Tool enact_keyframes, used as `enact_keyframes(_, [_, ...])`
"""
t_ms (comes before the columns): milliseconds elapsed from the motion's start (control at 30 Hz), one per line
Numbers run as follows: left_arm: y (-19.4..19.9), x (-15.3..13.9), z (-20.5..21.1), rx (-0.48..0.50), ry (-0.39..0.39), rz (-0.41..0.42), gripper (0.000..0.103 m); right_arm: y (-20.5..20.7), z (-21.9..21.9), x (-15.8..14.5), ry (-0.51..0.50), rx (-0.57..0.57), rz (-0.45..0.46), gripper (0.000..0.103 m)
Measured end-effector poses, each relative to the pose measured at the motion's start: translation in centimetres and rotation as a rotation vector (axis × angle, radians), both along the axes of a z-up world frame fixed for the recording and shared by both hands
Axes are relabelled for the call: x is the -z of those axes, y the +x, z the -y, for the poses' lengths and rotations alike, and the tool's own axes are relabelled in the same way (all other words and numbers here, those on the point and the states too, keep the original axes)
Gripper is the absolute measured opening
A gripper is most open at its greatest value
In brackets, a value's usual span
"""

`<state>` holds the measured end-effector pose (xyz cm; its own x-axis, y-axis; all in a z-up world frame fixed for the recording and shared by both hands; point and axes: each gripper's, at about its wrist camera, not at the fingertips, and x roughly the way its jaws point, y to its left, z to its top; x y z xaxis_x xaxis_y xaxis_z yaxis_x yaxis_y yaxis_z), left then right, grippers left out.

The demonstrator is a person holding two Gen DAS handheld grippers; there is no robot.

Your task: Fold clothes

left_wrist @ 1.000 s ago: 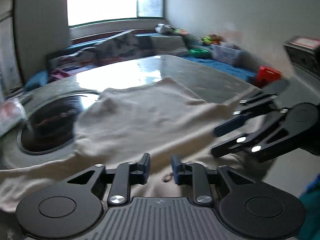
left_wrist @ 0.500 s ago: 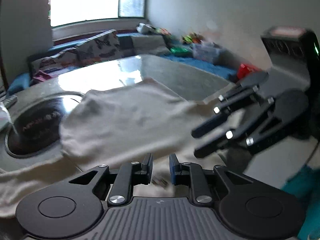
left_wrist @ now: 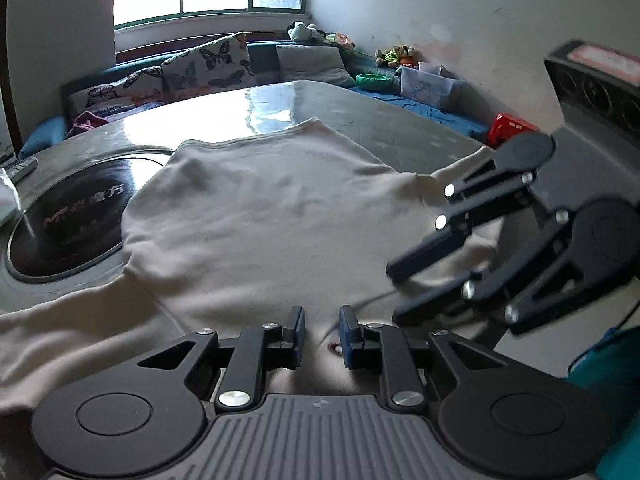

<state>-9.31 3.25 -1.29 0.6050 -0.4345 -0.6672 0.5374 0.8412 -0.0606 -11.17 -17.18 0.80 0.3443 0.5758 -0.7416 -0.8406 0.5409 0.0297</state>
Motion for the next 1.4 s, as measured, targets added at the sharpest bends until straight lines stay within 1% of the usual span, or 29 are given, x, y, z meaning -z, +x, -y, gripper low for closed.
enact_keyframes(133, [0.1, -0.2, -0.2, -0.004, 0.002, -0.006, 0.022, 0.8, -0.1, -0.3, 0.028, 0.011, -0.016, 0.031])
enact_keyframes(233, [0.2, -0.1, -0.2, 0.003, -0.003, -0.014, 0.022, 0.9, -0.6, 0.4, 0.016, -0.016, -0.053, 0.031])
enact_keyframes(267, [0.3, -0.2, -0.3, 0.012, -0.001, -0.016, 0.023, 0.9, -0.6, 0.5, 0.012, -0.023, -0.051, 0.031])
enact_keyframes(367, [1.3, -0.5, -0.6, 0.001, 0.004, -0.02, 0.025, 2.2, 0.2, -0.3, 0.028, 0.013, -0.046, 0.031])
enact_keyframes(467, [3.1, -1.2, -1.1, -0.045, 0.022, 0.009, 0.027, 3.6, 1.0, -1.0, 0.045, 0.05, -0.042, 0.031])
enact_keyframes(567, [5.6, -2.0, -1.6, -0.124, 0.037, 0.04, 0.032, 5.1, 1.8, -1.8, 0.062, 0.088, -0.037, 0.031])
enact_keyframes(600, [6.5, -2.1, -1.7, -0.149, 0.049, 0.055, 0.036, 6.0, 2.3, -2.0, 0.061, 0.121, -0.025, 0.031])
enact_keyframes(700, [9.6, -2.4, -1.8, -0.237, 0.1, 0.099, 0.042, 9.1, 3.6, -2.4, 0.057, 0.218, -0.01, 0.031])
enact_keyframes(833, [14.2, -2.0, -2.2, -0.32, 0.132, 0.099, 0.044, 13.3, 5.1, -2.3, 0.046, 0.343, 0.022, 0.031])
enact_keyframes(900, [16.2, -1.6, -2.3, -0.332, 0.145, 0.094, 0.045, 15.1, 5.7, -2.1, 0.041, 0.386, 0.033, 0.031])
enact_keyframes(1067, [18.8, -0.6, -2.0, -0.325, 0.168, 0.079, 0.045, 18.5, 5.9, -1.2, 0.031, 0.427, 0.041, 0.032])
enact_keyframes(1167, [19.8, -0.1, -1.8, -0.307, 0.144, 0.054, 0.045, 19.9, 5.6, -0.6, 0.026, 0.429, 0.036, 0.033])
enact_keyframes(1200, [20.2, 0.0, -1.8, -0.303, 0.135, 0.045, 0.044, 20.3, 5.4, -0.4, 0.026, 0.429, 0.032, 0.033])
enact_keyframes(1267, [20.4, 0.0, -1.9, -0.299, 0.127, 0.039, 0.043, 20.9, 5.1, 0.0, 0.024, 0.426, 0.027, 0.033])
enact_keyframes(1300, [20.4, -0.1, -1.8, -0.293, 0.123, 0.037, 0.039, 21.0, 5.0, 0.1, 0.022, 0.425, 0.028, 0.033])
enact_keyframes(1400, [20.3, -0.2, -1.7, -0.28, 0.117, 0.036, 0.033, 21.3, 4.5, 0.5, 0.018, 0.417, 0.026, 0.033])
